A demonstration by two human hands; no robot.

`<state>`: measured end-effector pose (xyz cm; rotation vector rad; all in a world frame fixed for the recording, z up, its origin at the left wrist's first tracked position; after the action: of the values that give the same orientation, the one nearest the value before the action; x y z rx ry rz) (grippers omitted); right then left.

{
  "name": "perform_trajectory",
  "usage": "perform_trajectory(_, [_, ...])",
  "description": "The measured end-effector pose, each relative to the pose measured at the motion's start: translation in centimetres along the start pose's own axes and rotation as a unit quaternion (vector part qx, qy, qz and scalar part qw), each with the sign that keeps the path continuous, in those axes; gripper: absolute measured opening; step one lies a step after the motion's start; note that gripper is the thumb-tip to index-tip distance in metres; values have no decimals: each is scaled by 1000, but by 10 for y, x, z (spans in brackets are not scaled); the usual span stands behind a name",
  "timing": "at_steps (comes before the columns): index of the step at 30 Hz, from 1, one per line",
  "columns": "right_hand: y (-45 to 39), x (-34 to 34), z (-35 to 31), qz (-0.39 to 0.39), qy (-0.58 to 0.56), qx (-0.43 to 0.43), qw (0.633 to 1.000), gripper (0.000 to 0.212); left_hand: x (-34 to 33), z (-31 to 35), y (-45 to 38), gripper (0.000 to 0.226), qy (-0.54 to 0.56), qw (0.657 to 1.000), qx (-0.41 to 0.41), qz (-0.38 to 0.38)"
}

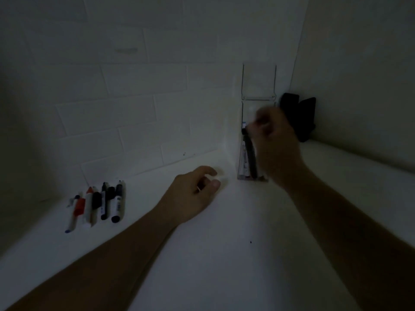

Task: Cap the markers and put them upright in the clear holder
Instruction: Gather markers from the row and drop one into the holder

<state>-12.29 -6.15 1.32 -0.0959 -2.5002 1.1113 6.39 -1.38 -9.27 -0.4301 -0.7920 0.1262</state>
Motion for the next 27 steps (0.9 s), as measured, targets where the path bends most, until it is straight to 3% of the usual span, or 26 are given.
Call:
perform_trajectory(2, [-27,35,-3,88,-19,5,996,7,-9,5,0,28,-53,997,-46,-35])
perform_trajectory(4, [-44,53,-1,114,7,11,993,10,-16,8,-1,40,-85,991,-88,-54])
perform_trajectory(9, [-50,30,25,-16,187,37,982,46,-17,12,-1,44,-102,986,-120,-45])
perform_trajectory(14, [-26,11,48,-102,311,34,944,14,-17,10,-1,43,-104,986,-122,-45])
perform_trajectory(22, [0,3,65,-124,282,20,951,31,-20,10,-1,30,-131,980,-144,-43])
perform_trajectory(24, [5,8,58,-89,286,47,953,44,-21,10,-2,27,-150,979,-126,-63])
perform_trajectory(27, [20,14,39,-10,300,88,950,51,-5,5,-5,25,-92,980,-5,-176])
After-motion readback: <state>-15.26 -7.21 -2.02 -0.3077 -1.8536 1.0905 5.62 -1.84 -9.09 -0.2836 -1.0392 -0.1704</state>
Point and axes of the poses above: each hand's wrist, its own y-axis away from the middle knuckle, its own x-axis out of the back of the hand, z = x × y, the point moved 7 cm from there along -y, towards the middle knuckle, and after that the axes turned 1 degree about z, right-handed, at the moved point
